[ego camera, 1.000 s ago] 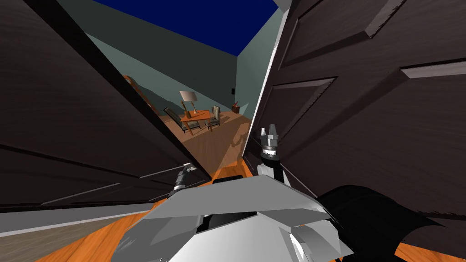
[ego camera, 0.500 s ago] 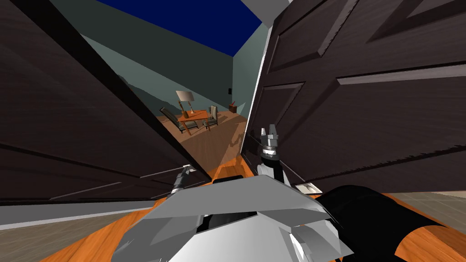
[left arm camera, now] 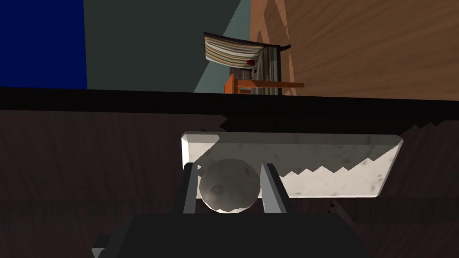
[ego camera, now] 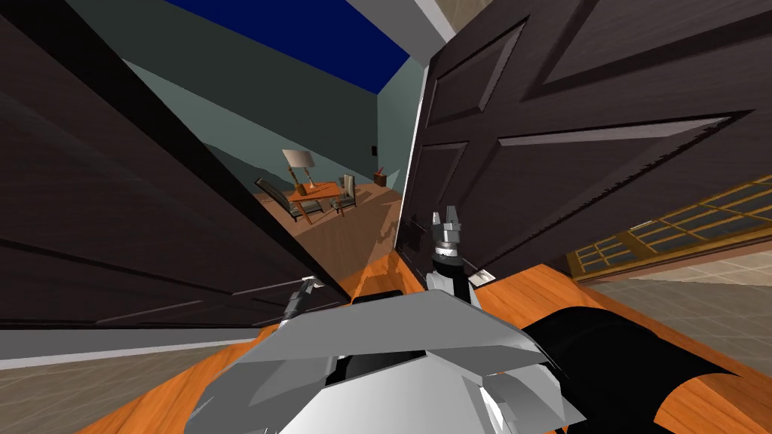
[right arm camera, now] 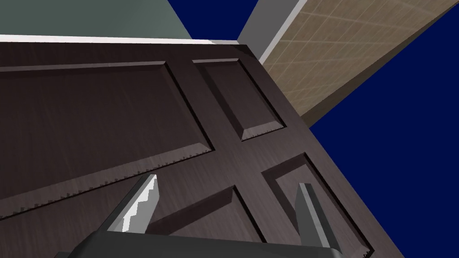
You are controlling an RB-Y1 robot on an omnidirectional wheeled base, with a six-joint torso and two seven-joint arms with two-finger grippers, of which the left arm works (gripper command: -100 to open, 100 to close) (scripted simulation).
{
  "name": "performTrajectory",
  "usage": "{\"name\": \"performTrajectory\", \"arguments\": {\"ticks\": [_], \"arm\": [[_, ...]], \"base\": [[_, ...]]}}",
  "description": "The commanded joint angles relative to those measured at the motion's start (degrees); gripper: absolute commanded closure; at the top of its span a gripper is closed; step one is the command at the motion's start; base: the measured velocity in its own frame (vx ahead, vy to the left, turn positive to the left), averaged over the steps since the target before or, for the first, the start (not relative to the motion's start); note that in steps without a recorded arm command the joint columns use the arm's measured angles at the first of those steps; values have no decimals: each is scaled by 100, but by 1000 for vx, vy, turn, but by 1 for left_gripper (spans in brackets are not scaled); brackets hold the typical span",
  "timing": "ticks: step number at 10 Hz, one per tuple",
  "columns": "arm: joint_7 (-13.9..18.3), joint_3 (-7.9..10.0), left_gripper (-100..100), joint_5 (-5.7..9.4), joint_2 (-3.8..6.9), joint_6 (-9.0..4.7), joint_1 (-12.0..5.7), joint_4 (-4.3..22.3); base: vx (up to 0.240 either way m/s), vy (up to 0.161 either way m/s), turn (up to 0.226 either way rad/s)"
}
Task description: Pull the door open
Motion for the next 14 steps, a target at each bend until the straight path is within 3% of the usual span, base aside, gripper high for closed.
{"name": "performTrajectory", "arguments": {"ticks": [1,2,6,10,11,14], "arm": [[73,-32,100,-20,81,-138,51,32],[37,-28,100,-17,35,-98,2,65],[204,-123,100,-83,217,-527,141,270],[330,-186,100,-128,366,-857,242,417],[310,-188,100,-128,340,-774,232,379],[339,-231,100,-125,385,-874,228,469]], "base": [[-238,47,-134],[-111,14,-33],[-224,35,-175],[-225,60,-143],[-103,14,-17],[-201,50,-173]]}}
